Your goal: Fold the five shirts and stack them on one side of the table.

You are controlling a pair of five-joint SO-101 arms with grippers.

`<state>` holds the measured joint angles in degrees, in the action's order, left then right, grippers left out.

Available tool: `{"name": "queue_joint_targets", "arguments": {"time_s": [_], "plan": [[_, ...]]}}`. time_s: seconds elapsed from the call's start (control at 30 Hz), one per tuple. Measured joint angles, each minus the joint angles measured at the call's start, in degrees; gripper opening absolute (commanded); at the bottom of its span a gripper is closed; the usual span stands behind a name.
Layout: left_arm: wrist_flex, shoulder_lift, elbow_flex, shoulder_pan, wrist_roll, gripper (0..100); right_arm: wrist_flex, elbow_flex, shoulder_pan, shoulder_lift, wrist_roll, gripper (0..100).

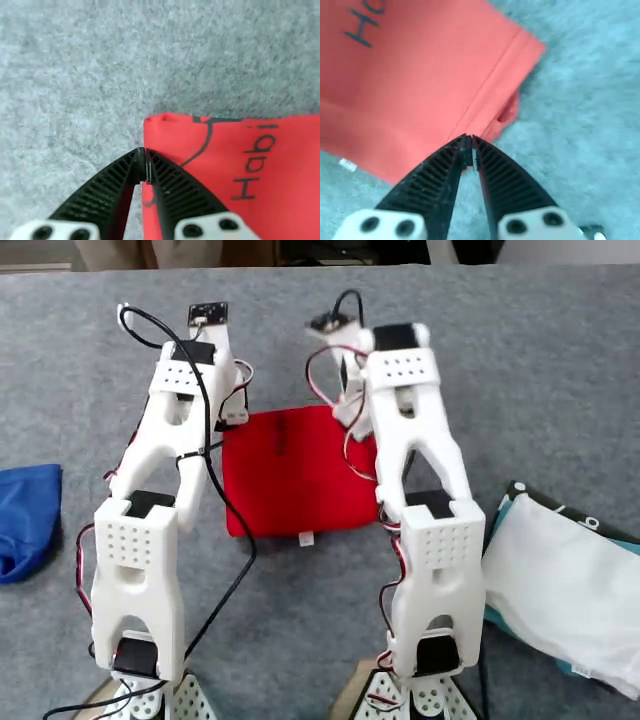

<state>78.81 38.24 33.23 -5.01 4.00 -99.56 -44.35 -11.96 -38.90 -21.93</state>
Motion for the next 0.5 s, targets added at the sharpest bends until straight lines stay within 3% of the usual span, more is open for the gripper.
{"name": "queue_joint_targets", "arguments": {"time_s": [0.1,0.23,0.5], "plan": [[6.1,0.3,5.8,0.0,0.0,7,-1.7,-3.6,1.1,0.3,3.5,11.9],[15.1,0.4,13.0,0.0,0.0,25,-1.7,4.2,1.8,2.3,5.0,25.0],[19.8,1.8,14.8,1.2,0.0,27,4.8,27.4,1.6,15.5,7.6,23.8]]}}
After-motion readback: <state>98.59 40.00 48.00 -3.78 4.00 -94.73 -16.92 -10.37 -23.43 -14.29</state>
